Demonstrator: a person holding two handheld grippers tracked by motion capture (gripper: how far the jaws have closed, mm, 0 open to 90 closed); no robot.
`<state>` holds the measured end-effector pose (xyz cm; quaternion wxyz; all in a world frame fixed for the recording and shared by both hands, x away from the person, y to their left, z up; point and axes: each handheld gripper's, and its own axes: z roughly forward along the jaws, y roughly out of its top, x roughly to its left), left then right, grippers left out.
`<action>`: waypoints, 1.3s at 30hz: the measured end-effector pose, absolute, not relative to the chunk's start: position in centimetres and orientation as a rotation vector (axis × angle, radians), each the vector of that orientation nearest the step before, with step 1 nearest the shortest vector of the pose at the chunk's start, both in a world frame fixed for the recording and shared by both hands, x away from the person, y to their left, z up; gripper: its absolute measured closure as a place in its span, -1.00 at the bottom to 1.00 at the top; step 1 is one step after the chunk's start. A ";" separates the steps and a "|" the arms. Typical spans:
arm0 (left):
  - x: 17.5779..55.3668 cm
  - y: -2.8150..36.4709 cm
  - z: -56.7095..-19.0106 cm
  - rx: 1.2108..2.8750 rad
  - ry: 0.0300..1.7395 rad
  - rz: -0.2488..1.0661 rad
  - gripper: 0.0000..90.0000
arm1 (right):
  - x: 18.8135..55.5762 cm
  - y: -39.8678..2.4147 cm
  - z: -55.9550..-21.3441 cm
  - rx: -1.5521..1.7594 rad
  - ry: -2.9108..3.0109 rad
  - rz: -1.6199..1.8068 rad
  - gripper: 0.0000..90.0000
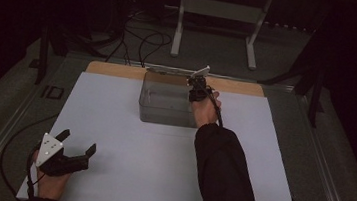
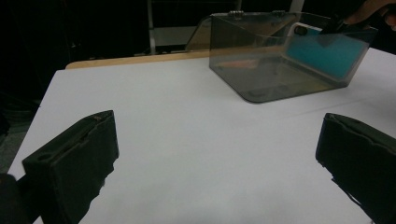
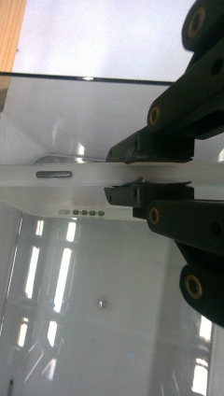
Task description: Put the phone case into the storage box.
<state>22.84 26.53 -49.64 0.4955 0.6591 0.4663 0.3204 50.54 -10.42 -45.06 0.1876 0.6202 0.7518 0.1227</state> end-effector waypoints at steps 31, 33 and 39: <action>22.9 26.5 -49.6 1.603 1.130 0.775 -1.00 | 50.2 -10.0 -45.4 1.748 2.037 0.307 0.80; 22.9 26.5 -49.6 1.602 1.131 0.775 -1.00 | 50.2 -10.0 -45.4 1.745 2.034 0.307 0.79; 22.9 26.5 -49.6 1.602 1.130 0.775 -1.00 | 50.1 -10.0 -45.2 1.736 2.031 0.321 0.72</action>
